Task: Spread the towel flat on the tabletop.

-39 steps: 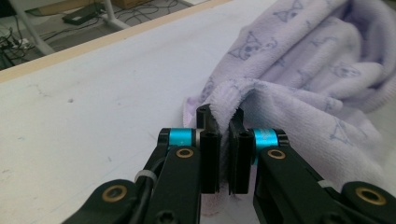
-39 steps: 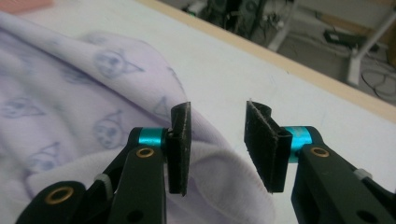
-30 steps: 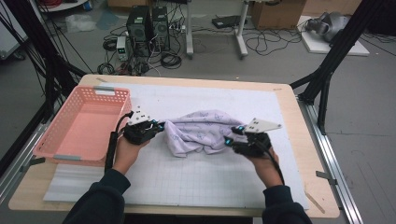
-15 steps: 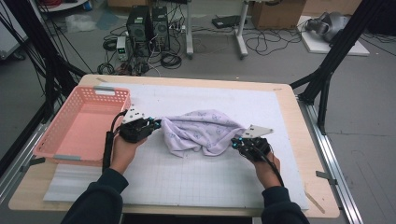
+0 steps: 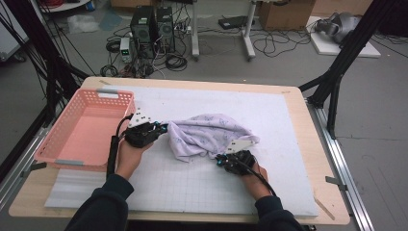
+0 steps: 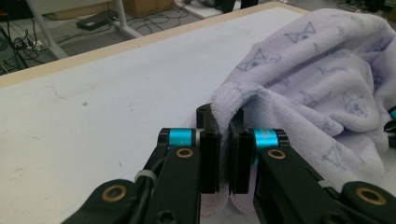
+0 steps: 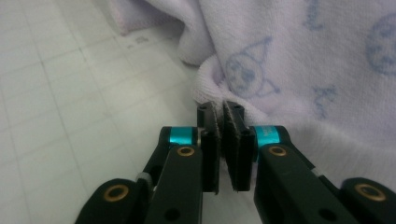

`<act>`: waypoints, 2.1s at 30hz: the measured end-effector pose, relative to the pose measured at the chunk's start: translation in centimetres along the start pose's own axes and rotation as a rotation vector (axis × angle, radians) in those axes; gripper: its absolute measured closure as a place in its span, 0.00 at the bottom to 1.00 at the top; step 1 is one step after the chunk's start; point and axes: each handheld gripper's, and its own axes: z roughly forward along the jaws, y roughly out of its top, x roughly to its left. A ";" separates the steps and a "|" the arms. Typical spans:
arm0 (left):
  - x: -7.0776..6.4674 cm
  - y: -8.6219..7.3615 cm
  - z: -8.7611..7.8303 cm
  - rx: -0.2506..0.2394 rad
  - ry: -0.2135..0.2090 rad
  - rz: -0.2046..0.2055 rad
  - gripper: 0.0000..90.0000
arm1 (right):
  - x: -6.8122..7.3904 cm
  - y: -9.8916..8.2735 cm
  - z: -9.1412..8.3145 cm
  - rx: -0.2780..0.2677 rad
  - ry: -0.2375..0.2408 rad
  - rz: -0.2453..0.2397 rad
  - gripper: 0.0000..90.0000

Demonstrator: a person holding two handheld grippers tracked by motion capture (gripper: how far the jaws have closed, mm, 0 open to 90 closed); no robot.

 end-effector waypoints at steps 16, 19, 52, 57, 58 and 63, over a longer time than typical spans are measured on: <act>-1.2 0.3 1.8 0.001 0.002 0.058 0.95 | -6.5 -4.1 -9.8 -0.152 -0.170 0.146 0.97; -0.7 0.4 2.5 -0.021 0.068 0.028 0.95 | -7.9 -3.0 -8.6 -0.150 -0.248 0.156 0.97; -8.0 -2.0 2.6 0.143 -0.090 0.068 0.42 | -9.3 -1.4 -7.5 -0.196 -0.330 0.305 0.65; -8.4 -2.4 4.4 0.221 -0.006 0.131 0.58 | -7.8 -2.2 -8.7 -0.237 -0.293 0.294 0.64; -8.5 -2.6 4.7 0.234 -0.009 0.139 0.63 | -7.3 -2.3 -8.7 -0.239 -0.278 0.289 0.64; -8.3 -2.7 4.9 0.239 -0.035 0.150 0.91 | -5.0 -2.0 -7.5 -0.258 -0.139 0.252 0.66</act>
